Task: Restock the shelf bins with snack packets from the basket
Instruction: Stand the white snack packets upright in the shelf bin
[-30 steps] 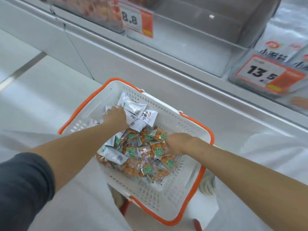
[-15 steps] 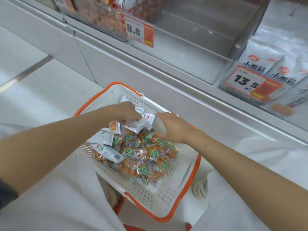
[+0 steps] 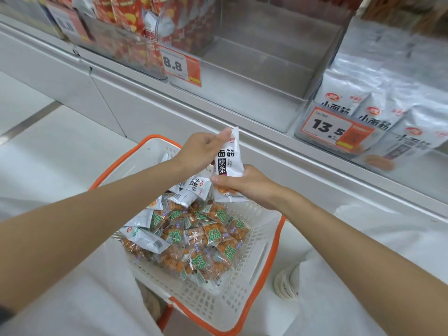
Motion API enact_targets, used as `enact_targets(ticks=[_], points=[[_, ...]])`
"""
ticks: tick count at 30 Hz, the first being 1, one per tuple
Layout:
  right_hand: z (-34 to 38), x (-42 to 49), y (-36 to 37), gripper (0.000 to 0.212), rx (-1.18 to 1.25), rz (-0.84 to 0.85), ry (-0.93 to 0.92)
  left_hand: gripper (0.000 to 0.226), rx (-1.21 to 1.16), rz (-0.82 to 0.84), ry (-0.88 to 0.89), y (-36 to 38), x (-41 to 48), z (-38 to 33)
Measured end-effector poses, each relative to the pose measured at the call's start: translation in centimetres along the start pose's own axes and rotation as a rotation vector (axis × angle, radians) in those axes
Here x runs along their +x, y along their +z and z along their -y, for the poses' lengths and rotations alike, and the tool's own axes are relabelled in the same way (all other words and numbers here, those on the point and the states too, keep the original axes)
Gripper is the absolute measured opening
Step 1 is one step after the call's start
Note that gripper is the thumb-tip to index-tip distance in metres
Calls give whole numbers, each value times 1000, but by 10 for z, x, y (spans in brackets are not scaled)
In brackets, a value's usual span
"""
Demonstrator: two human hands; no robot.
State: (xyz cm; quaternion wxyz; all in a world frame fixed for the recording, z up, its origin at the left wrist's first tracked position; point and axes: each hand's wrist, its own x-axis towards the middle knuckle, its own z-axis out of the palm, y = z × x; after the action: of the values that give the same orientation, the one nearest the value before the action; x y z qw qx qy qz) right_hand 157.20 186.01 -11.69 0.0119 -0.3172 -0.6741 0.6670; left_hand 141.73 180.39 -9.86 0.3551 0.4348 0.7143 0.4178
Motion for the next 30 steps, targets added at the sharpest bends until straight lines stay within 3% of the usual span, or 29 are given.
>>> enact_targets(ticks=[3, 9, 13, 15, 17, 19, 21, 26, 30], points=[[5, -3, -6, 31, 34, 101, 51, 65, 211, -102, 124, -3, 13, -2], [22, -18, -28, 18, -7, 274, 78, 74, 369, -136, 219, -10, 29, -14], [29, -29, -42, 23, -100, 369, 105, 71, 636, -185, 319, -4, 27, -27], [31, -35, -51, 23, -216, 356, 112, 68, 542, -103, 329, 2, 25, -33], [30, -41, -59, 25, -324, 312, 115, 64, 240, 76, 256, 12, 24, -38], [28, -47, -62, 27, -334, 270, 120, 59, 67, 152, 196, 21, 25, -41], [27, -52, -59, 39, -252, 211, 117, 56, 22, 109, 206, 29, 27, -44], [14, -56, -46, 60, -106, -232, -28, 56, 63, -87, 326, 40, 35, -51], [16, -71, -53, 38, -103, -322, -97, 54, 118, -145, 425, 51, 38, -67]])
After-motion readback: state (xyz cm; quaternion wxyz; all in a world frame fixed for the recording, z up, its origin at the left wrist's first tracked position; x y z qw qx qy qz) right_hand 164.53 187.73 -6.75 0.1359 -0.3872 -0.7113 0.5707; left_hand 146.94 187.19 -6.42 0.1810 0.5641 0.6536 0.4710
